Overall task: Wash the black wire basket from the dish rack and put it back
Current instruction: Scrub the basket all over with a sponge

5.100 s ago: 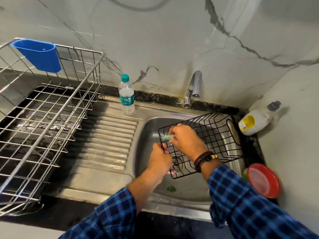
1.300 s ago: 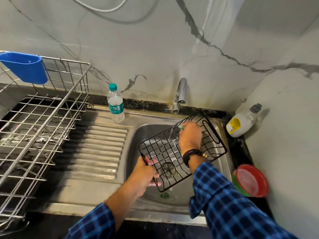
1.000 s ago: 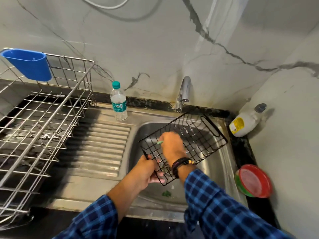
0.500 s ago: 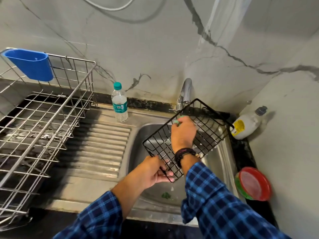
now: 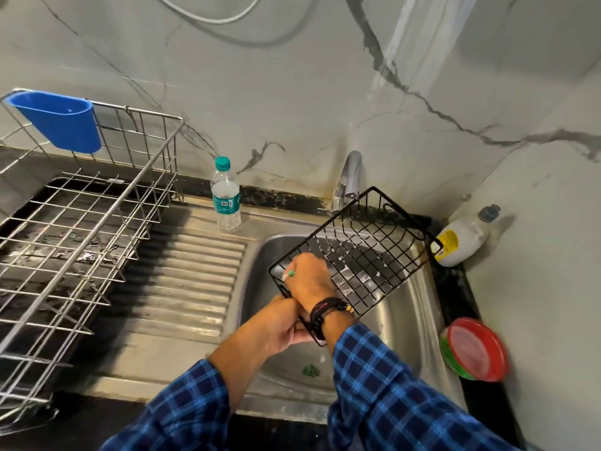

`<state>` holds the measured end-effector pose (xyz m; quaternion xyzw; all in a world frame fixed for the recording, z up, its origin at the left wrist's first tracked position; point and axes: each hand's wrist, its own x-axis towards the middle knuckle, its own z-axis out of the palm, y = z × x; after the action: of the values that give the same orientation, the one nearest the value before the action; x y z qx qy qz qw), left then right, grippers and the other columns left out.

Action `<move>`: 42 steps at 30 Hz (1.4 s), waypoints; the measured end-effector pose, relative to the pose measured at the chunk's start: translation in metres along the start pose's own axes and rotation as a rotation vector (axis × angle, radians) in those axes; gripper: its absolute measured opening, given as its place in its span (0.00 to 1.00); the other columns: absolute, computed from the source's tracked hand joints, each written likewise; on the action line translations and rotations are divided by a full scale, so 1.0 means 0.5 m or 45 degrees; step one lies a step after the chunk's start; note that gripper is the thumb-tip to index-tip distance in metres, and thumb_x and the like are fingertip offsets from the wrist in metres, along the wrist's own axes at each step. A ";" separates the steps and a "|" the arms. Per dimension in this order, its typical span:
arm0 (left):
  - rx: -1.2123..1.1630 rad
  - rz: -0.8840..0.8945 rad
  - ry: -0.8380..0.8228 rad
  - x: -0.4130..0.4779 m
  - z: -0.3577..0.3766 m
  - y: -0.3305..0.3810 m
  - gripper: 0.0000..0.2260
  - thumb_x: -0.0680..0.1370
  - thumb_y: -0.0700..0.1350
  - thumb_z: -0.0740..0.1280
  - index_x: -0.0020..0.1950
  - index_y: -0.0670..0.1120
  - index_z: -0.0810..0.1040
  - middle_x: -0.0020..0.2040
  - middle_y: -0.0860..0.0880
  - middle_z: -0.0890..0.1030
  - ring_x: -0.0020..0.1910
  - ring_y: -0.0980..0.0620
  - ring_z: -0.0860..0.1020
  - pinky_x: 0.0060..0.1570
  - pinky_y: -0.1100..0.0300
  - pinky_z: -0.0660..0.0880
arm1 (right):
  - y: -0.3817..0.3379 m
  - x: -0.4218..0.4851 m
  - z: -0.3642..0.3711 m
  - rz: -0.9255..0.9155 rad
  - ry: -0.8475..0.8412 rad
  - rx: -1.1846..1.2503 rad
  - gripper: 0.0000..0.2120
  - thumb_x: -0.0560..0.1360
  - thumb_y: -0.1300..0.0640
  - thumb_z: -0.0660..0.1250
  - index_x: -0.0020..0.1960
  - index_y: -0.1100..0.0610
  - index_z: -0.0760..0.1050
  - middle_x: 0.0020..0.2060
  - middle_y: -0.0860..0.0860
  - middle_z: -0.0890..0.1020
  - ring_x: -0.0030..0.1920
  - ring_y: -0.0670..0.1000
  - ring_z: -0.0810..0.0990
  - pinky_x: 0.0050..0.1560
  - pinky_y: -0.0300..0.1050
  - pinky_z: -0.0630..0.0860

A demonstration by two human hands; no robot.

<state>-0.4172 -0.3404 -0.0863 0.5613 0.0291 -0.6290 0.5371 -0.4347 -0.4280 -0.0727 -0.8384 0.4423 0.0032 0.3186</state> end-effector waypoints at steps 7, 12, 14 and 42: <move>-0.194 -0.094 0.022 0.003 -0.021 -0.036 0.16 0.78 0.26 0.57 0.66 0.35 0.68 0.53 0.36 0.78 0.41 0.37 0.84 0.39 0.44 0.84 | 0.018 0.000 -0.038 -0.134 -0.447 -0.267 0.04 0.73 0.58 0.76 0.47 0.53 0.85 0.37 0.45 0.83 0.43 0.46 0.82 0.43 0.41 0.77; -0.252 -0.033 0.060 0.000 -0.026 -0.038 0.24 0.78 0.25 0.57 0.72 0.40 0.65 0.55 0.41 0.77 0.41 0.37 0.84 0.36 0.44 0.84 | 0.016 0.035 -0.042 0.013 -0.126 -0.210 0.05 0.76 0.59 0.71 0.51 0.57 0.83 0.49 0.54 0.84 0.53 0.55 0.83 0.52 0.45 0.78; -0.233 -0.011 0.081 0.006 -0.024 -0.032 0.29 0.77 0.25 0.58 0.77 0.41 0.60 0.55 0.41 0.77 0.39 0.38 0.84 0.35 0.44 0.83 | 0.009 0.036 -0.032 0.100 0.016 0.016 0.06 0.75 0.59 0.72 0.52 0.59 0.82 0.48 0.54 0.84 0.51 0.55 0.83 0.47 0.43 0.76; 0.603 0.455 0.685 0.000 -0.066 0.021 0.22 0.74 0.28 0.63 0.65 0.45 0.73 0.50 0.45 0.81 0.45 0.45 0.81 0.34 0.56 0.81 | 0.148 0.023 -0.177 -0.214 -0.241 -1.598 0.14 0.80 0.63 0.64 0.64 0.58 0.77 0.60 0.56 0.80 0.60 0.57 0.80 0.58 0.50 0.78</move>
<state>-0.3874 -0.3239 -0.0923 0.8104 -0.0755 -0.3455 0.4670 -0.5072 -0.5141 -0.0450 -0.8933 0.2590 0.3107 -0.1961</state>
